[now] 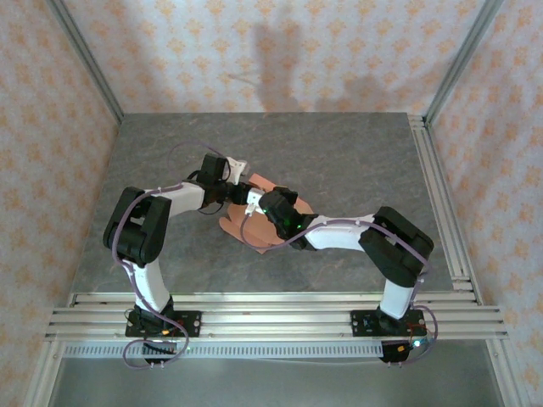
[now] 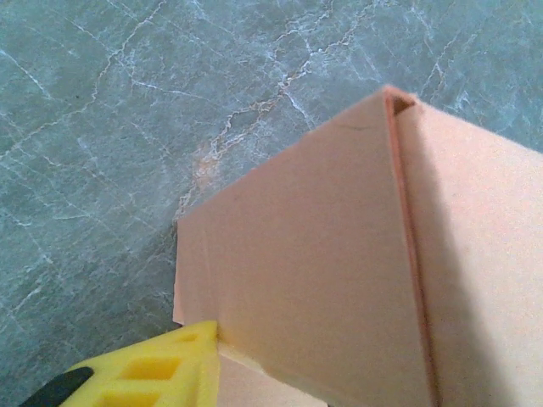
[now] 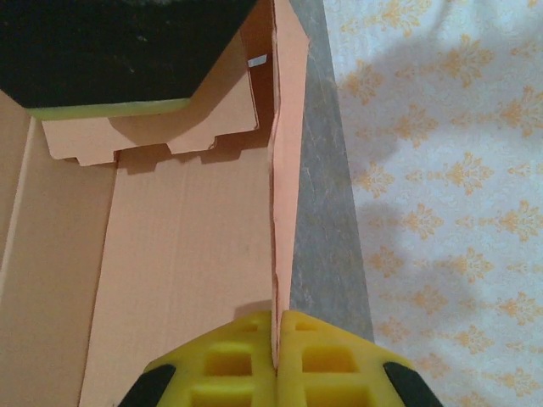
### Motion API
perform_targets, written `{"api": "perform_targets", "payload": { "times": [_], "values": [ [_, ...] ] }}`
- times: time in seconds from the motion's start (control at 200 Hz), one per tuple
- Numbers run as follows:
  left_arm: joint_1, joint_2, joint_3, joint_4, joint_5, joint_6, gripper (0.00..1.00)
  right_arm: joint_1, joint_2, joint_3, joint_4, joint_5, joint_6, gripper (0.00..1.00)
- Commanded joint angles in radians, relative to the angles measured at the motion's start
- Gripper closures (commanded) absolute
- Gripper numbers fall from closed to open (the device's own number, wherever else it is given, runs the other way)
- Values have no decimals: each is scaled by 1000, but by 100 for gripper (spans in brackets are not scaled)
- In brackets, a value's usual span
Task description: Fold the paper box
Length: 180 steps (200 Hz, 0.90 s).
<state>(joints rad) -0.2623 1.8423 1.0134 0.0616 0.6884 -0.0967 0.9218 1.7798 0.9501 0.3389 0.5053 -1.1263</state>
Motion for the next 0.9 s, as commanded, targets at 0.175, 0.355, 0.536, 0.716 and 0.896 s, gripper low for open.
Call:
{"api": "perform_targets", "payload": {
  "times": [0.175,0.355,0.536,0.716,0.896],
  "values": [
    [0,6,14,84,-39,-5,68,6,13,5,-119,-113,33,100],
    [0,-6,-10,121,-82,-22,56,-10,0,6,-136,-125,42,100],
    [0,24,6,167,-81,-45,36,-8,-11,16,-179,-186,65,100],
    [0,43,26,173,-59,-47,51,-9,-17,45,-243,-243,121,100],
    [0,47,30,179,-40,-60,69,-9,20,55,-241,-196,93,100]
  ]
}}
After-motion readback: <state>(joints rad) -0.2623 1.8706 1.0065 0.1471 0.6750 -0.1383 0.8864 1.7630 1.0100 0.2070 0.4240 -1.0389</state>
